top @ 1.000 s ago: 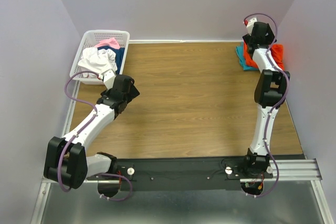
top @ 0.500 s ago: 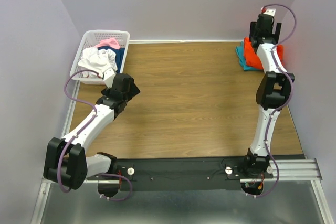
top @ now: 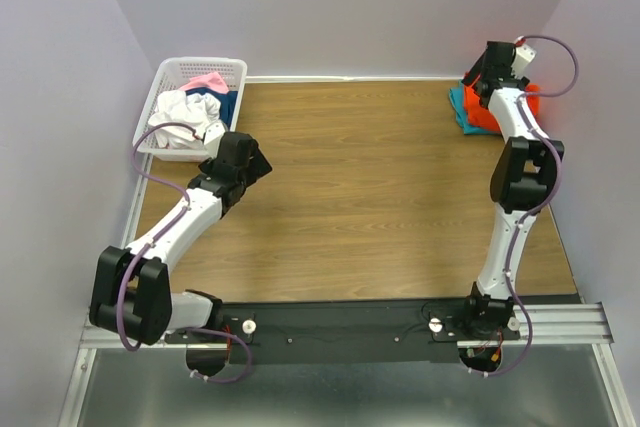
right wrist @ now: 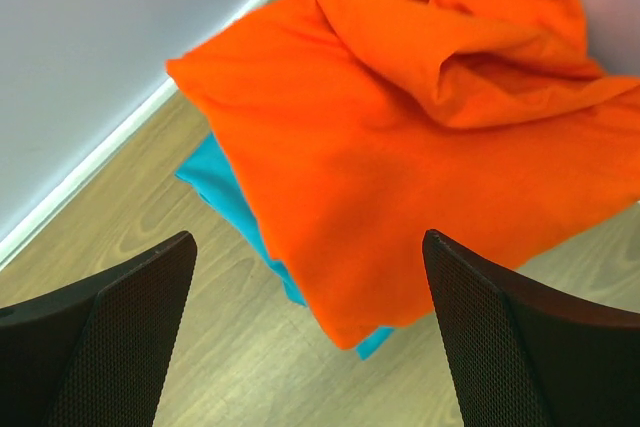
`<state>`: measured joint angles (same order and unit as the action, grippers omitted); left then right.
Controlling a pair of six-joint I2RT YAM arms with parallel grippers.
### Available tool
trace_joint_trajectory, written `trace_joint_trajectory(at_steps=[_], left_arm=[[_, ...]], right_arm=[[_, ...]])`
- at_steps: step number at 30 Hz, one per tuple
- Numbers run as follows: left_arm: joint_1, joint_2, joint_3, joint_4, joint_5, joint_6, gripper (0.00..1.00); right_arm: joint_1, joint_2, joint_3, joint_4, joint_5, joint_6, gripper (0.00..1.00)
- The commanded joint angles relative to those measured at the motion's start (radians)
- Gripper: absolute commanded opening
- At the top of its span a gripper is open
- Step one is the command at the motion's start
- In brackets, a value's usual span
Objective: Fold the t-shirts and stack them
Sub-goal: Neatly place the folded tshirt to the corner
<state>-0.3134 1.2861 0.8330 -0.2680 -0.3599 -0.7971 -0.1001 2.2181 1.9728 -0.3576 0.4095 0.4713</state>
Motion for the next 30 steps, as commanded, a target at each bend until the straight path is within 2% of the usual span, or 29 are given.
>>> trace_joint_trajectory(at_steps=[1, 13, 16, 21, 25, 27, 30], left_arm=[[0.007, 0.031, 0.037, 0.009, 0.052, 0.015, 0.98], [0.007, 0.036, 0.06, -0.031, 0.03, -0.001, 0.98], [0.007, 0.056, 0.074, -0.042, 0.022, -0.001, 0.98], [0.007, 0.085, 0.095, -0.054, 0.021, -0.001, 0.98], [0.007, 0.097, 0.103, -0.051, 0.024, -0.002, 0.98], [0.005, 0.099, 0.101, -0.05, 0.027, -0.004, 0.98], [0.007, 0.098, 0.092, -0.04, 0.036, -0.005, 0.98]], right_arm=[[-0.018, 0.09, 0.047, -0.037, 0.006, 0.095, 1.0], [-0.062, 0.294, 0.267, -0.037, 0.026, 0.078, 1.0], [-0.069, 0.314, 0.294, -0.037, -0.053, 0.067, 1.0], [-0.069, 0.295, 0.282, -0.037, -0.208, -0.006, 1.0], [-0.069, 0.27, 0.244, -0.037, -0.216, -0.048, 1.0], [-0.063, 0.252, 0.204, -0.038, -0.265, -0.111, 1.0], [-0.04, 0.229, 0.161, -0.037, -0.232, -0.209, 1.0]])
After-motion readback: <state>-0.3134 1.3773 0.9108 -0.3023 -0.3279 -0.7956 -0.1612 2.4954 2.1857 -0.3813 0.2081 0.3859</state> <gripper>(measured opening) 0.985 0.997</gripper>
